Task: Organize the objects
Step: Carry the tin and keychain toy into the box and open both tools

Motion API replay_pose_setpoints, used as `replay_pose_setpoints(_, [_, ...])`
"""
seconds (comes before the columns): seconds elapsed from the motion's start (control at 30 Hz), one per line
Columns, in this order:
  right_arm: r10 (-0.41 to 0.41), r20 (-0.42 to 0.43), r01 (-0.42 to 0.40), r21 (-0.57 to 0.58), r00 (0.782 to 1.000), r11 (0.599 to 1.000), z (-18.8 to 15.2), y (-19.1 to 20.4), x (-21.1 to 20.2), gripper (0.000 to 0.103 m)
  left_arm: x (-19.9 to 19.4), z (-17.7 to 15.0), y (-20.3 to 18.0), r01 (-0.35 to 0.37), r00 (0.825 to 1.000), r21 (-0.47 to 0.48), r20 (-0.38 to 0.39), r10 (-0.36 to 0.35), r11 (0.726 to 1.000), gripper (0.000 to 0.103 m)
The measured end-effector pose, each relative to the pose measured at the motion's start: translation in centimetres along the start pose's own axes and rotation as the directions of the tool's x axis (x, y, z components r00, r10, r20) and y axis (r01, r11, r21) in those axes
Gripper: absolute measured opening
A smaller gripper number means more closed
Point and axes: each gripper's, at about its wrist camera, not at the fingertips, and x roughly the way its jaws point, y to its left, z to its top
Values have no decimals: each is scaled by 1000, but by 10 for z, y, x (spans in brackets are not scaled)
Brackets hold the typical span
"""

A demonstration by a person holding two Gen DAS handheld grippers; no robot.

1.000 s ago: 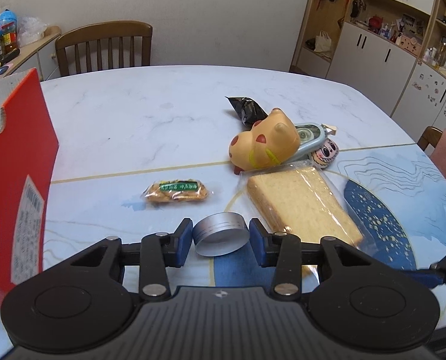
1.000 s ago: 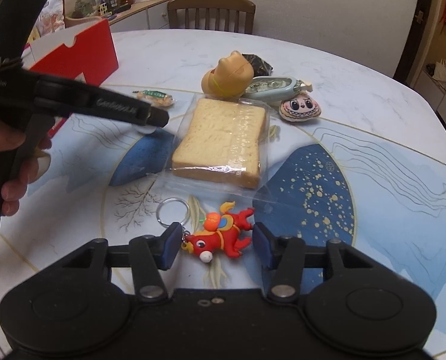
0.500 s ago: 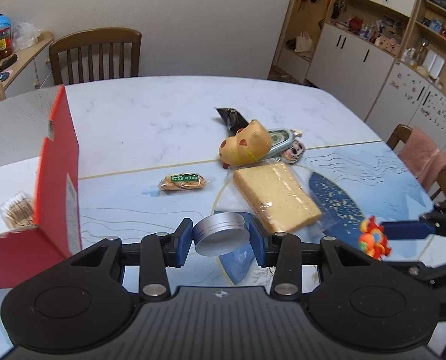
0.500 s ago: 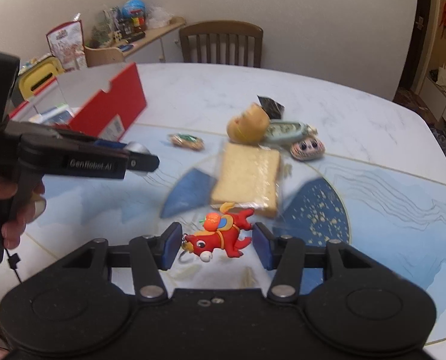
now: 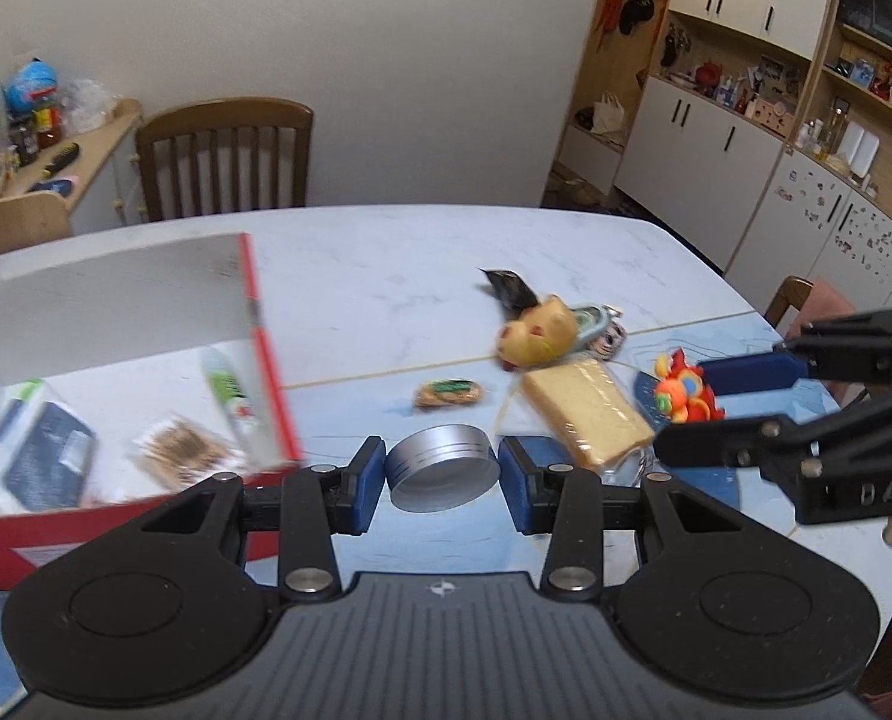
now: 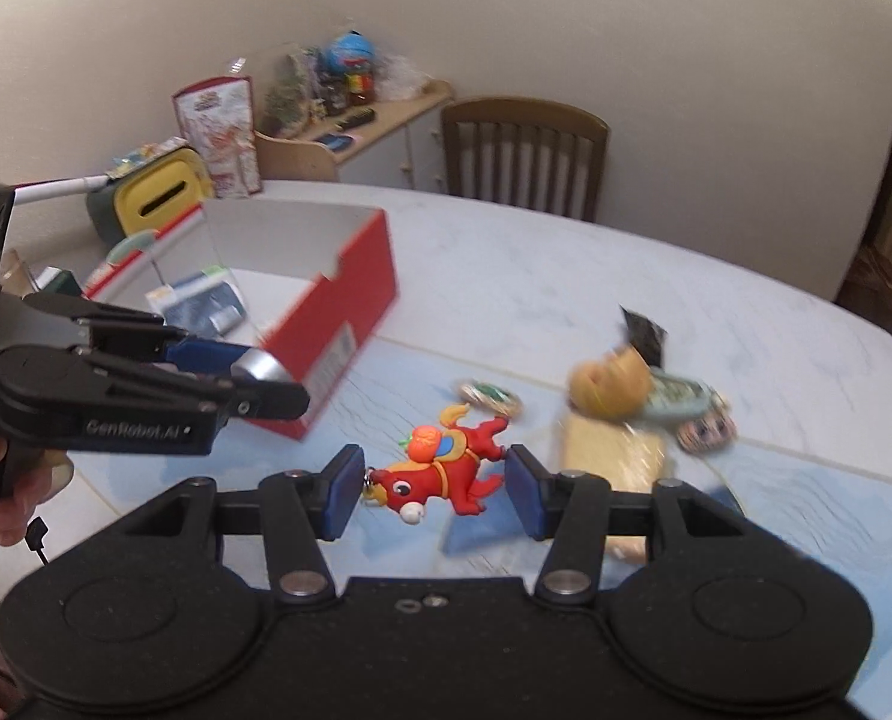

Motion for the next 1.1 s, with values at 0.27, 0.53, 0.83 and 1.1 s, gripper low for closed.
replay_pose_setpoints(0.27, [49, 18, -47, -98, 999, 994, 43, 40, 21, 51, -29, 11, 55, -77, 997, -7, 25, 78, 997, 40])
replay_pose_setpoints(0.53, [94, 4, -93, -151, 996, 984, 83, 73, 56, 51, -34, 28, 112, -142, 990, -17, 6, 142, 990, 40])
replay_pose_setpoints(0.83, [114, -44, -121, -201, 993, 972, 113, 110, 111, 51, -12, 47, 160, -202, 979, -18, -9, 202, 979, 40])
replay_pose_setpoints(1.1, [108, -100, -128, -219, 989, 967, 118, 132, 164, 51, 27, 61, 193, -216, 976, -17, -43, 215, 976, 40])
